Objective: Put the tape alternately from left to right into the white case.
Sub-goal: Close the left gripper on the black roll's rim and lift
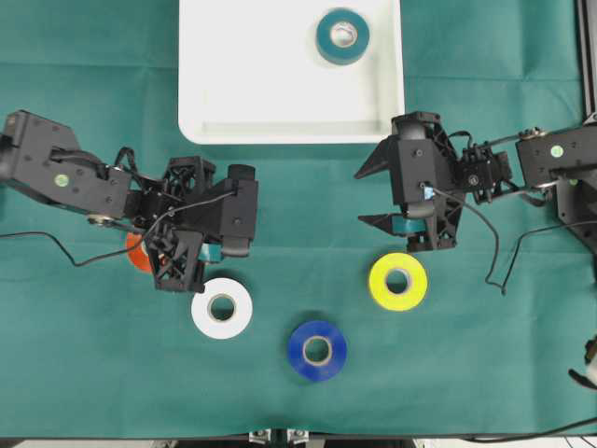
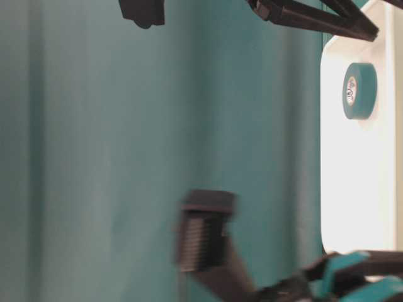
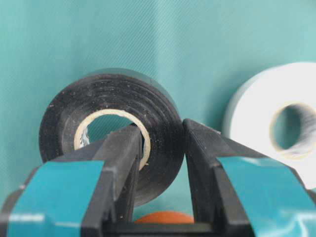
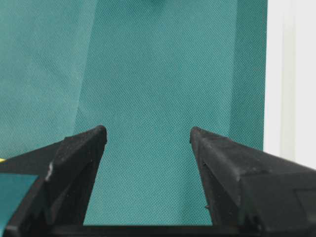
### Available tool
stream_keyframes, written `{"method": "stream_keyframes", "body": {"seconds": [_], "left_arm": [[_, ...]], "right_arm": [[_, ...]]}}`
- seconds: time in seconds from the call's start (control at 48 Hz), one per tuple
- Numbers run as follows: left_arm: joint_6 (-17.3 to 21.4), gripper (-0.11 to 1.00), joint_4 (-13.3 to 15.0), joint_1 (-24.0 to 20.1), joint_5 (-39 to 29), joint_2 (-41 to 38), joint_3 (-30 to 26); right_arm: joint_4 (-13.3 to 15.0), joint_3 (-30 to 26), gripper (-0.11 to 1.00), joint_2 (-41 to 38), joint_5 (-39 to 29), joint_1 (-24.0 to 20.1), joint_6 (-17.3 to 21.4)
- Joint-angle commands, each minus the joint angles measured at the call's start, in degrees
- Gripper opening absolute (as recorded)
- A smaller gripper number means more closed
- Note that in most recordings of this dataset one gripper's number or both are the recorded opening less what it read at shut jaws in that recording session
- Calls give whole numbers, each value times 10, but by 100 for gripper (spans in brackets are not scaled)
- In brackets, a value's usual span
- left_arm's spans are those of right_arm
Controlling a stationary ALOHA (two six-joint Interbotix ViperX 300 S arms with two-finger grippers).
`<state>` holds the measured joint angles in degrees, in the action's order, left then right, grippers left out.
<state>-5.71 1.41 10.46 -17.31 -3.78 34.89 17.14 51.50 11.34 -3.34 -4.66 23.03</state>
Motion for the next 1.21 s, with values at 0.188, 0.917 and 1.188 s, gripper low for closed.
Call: {"method": "stream_keyframes", "body": {"seconds": [0.188,0.917,1.188], "left_arm": [[5,-4,-1,-2,-4,33,-23],[204,-4,-2,-158,-2,16,-83],[241,-4,-2,-214,12,-34,-107]], "right_arm": [[1,-9,76,4,6,-3,1],[0,-9,76,4,10,-2,1],[1,-5,76,4,35,-3,1]]}}
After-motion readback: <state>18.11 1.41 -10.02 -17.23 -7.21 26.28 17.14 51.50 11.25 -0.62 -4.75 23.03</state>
